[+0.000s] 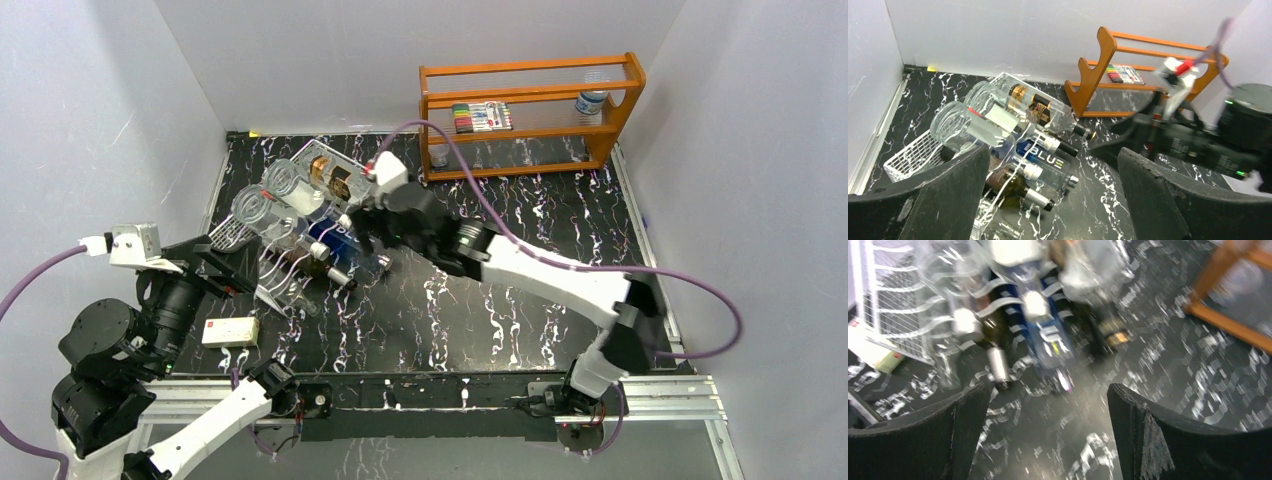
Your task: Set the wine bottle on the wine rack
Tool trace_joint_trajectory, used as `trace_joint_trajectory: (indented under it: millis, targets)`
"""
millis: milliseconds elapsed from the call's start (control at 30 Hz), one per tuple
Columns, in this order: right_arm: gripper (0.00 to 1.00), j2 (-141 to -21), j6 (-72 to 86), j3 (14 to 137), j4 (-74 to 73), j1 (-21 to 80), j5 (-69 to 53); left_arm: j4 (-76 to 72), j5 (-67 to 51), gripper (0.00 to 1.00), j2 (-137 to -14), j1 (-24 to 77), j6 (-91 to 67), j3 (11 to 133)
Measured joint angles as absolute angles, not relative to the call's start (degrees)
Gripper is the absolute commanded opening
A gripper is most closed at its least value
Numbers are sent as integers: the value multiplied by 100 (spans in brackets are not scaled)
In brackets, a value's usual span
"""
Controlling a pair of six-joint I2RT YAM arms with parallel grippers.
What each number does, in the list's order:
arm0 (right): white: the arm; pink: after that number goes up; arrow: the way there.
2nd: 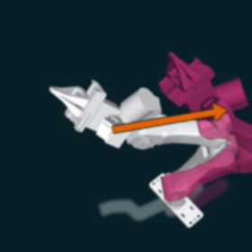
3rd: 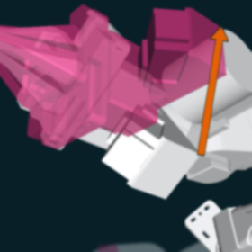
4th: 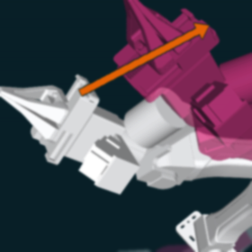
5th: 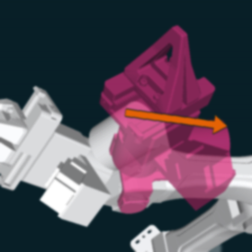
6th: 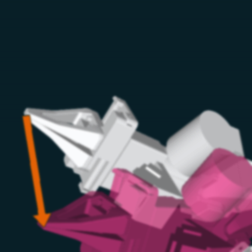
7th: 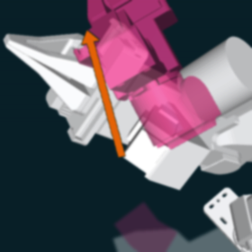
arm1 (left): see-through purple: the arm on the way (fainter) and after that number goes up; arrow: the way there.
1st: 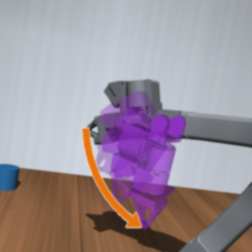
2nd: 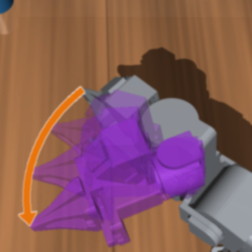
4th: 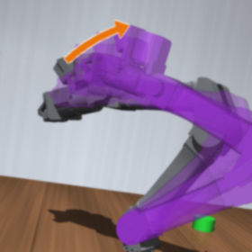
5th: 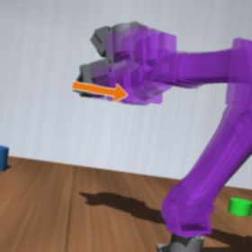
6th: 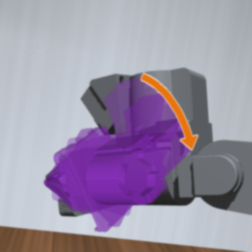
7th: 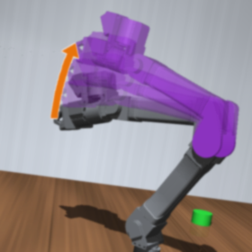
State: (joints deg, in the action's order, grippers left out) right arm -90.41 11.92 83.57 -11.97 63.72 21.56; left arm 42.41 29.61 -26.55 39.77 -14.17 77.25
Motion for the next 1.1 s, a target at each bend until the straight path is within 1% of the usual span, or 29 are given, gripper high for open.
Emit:
trace_joint_trajectory:
  millis: [100, 233, 400, 533, 800, 1100]
  targets:
    - [98, -8099, 1415, 7511, -1590, 6372, 2757, 4510, 2958, 98, -2694, 3977, -1487, 7734]
    - [98, -7011, 1802, 6954, -2340, 6366, 3503, 4797, 2952, 98, -2888, 3977, -1575, 7736]
    - [98, -5824, 2084, 6807, -3050, 6366, 4257, 4998, 2869, 98, -3166, 3977, -1651, 7795]
    - [98, -4947, 2110, 6855, -3507, 6366, 4757, 5072, 2727, 98, -3236, 3977, -1645, 8082]
    - [98, -4237, 1911, 7343, -3927, 6366, 5306, 4919, 2491, 98, -3138, 3977, -1323, 8720]
    - [98, -4047, 1741, 7382, -3983, 6366, 5498, 4797, 2287, 98, -2993, 3977, -1116, 8737]
